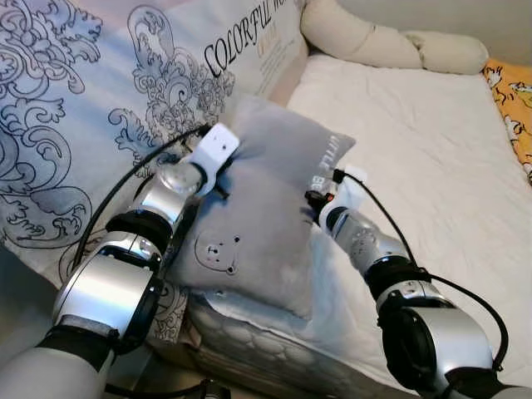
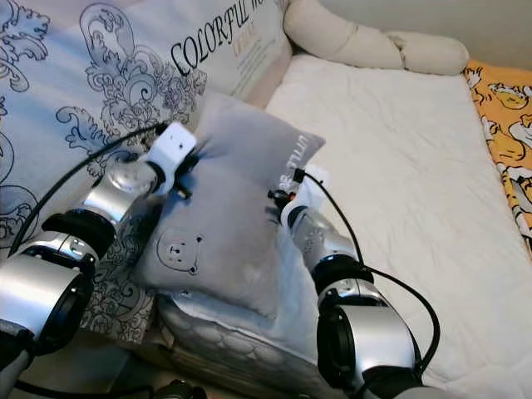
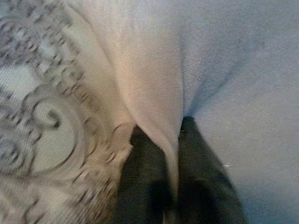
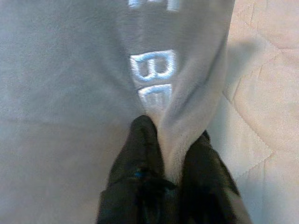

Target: Clean up the room

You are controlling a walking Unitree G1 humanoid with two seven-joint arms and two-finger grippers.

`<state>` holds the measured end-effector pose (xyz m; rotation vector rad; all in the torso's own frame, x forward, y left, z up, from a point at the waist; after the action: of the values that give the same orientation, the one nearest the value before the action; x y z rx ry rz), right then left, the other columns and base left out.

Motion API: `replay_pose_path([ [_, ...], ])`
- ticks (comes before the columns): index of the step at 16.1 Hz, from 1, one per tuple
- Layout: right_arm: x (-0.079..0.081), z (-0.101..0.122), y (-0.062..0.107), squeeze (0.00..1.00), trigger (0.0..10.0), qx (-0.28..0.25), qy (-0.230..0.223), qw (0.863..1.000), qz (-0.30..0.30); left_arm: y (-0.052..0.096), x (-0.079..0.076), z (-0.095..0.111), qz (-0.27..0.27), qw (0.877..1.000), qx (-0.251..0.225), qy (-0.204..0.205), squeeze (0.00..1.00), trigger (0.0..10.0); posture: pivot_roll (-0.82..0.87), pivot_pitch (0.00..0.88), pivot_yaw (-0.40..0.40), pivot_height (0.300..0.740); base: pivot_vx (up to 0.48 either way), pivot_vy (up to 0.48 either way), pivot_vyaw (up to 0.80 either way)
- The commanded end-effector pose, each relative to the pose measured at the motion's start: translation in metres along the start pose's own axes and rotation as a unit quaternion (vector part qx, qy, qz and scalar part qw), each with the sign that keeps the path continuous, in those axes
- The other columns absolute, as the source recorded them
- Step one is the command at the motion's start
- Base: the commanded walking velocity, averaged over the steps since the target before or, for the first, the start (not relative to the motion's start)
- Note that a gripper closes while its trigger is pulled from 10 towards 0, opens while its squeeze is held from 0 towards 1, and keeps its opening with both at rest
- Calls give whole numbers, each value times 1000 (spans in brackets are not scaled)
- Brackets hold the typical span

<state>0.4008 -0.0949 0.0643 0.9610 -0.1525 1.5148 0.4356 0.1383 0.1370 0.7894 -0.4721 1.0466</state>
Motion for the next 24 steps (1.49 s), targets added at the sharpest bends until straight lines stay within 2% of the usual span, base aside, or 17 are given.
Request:
replay_pose_path([
  [1,-17,-13,1,1000,10000,20,-7,999,-33,2,17,3,37,999,5,-22,1000,10000,2,0,-22,740,0,0,0],
  [5,-23,-20,1,1000,10000,7,-14,998,-53,4,27,-2,70,995,17,-71,1000,10000,10,0,-26,740,0,0,0],
  [6,-23,-20,1,1000,10000,4,-11,999,-53,4,29,-1,77,994,17,-74,380,10000,10,0,-24,740,0,0,0],
  [7,-22,-20,1,365,10000,-2,-8,999,-51,4,33,1,86,994,14,-70,39,10000,11,0,-22,740,0,0,0],
  [8,-18,-17,1,0,10000,-10,-1,1000,-30,4,37,6,95,994,4,-51,0,10000,10,0,-18,740,0,0,0],
  [10,-33,0,4,0,10000,-42,26,998,-47,3,37,22,96,994,-43,26,0,10000,20,0,-15,740,0,0,0],
  [12,-42,15,7,0,10000,-59,5,997,-45,2,33,30,92,987,-76,109,0,10000,25,0,-4,740,0,0,0],
  [13,-43,22,8,1000,10000,-66,-13,997,-32,1,25,34,74,981,-98,149,0,10000,27,0,2,740,0,0,0],
  [15,-40,28,8,1000,10000,-71,-19,997,-16,1,9,36,39,974,-126,185,0,10000,34,0,14,740,0,0,0],
  [17,-41,31,9,1000,10000,-70,-13,997,-20,3,-1,33,25,966,-139,216,0,10000,41,0,21,740,0,0,0],
  [18,-45,36,10,16,10000,-78,6,997,-26,8,-4,30,26,962,-154,226,0,10000,44,0,24,740,0,0,0],
  [19,-46,39,11,0,10000,-83,7,996,-16,13,-6,27,29,956,-165,242,0,10000,52,0,23,740,0,0,0],
  [21,-50,47,16,0,10000,-96,43,994,1,28,-8,25,44,939,-186,285,0,10000,55,0,21,740,0,0,0],
  [22,-54,53,23,0,10000,-113,67,991,20,44,-8,20,60,927,-195,316,0,10000,58,0,18,740,0,0,0],
  [23,-56,57,30,0,10000,-126,90,987,32,57,-8,16,79,927,-199,308,0,10000,59,0,15,740,0,0,0],
  [24,-56,57,33,0,10000,-130,98,986,35,61,-9,15,85,931,-198,296,0,10000,59,0,15,740,0,0,0],
])
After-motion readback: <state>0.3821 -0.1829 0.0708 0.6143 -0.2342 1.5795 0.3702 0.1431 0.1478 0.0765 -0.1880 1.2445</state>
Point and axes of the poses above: a point about 5 cm out from each wrist's last joint towards the gripper, its own y axis pointing back from the gripper into the wrist, its own z axis along the axis of the wrist's last joint, x = y × z, the point moved 4 cm from there along -y, pointing out of the wrist towards the gripper, and after that the axes turned 15 degrees about -y, right-handed, at the moved point
